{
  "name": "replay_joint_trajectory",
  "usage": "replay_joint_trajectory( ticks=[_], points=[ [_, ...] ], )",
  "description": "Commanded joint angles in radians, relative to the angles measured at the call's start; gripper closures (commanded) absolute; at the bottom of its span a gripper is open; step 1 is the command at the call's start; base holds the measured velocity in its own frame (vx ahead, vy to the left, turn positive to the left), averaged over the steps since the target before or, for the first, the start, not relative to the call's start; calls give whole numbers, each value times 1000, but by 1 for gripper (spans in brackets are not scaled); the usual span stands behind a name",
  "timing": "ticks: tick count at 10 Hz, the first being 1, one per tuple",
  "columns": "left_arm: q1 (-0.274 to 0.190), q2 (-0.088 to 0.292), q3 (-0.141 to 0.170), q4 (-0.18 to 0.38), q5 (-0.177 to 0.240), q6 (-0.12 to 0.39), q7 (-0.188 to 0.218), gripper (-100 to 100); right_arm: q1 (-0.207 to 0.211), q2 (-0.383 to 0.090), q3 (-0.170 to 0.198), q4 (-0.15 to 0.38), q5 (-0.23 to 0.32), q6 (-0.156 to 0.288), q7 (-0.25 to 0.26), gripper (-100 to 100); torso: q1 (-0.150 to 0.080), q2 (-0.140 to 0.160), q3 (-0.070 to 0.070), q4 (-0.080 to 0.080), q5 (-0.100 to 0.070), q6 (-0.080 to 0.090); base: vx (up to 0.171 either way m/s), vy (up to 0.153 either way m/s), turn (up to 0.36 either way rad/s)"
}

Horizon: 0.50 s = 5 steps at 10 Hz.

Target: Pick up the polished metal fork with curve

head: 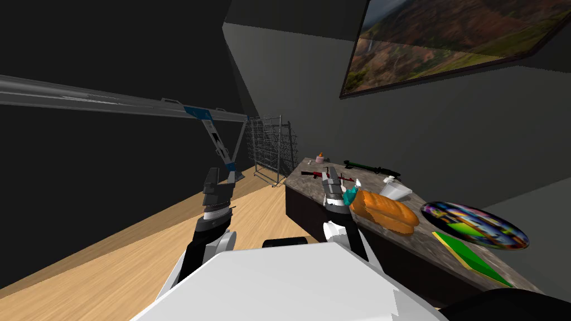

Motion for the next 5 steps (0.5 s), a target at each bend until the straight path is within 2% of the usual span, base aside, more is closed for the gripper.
replay_joint_trajectory(
  ticks=[1, 5],
  points=[
    [0, 0, 0, 0, 0, 0, 0, 0, -10, -42, -11, 8, -11, 16, 10, -100, 0, 0, 0, 0, 0, 0, -34, -30, 77],
    [0, 0, 0, 0, 0, 0, 0, 0, -42, -124, -47, 32, -49, 77, 42, -100, -4, 4, 2, 1, -1, 0, -57, -54, 87]
  ],
)
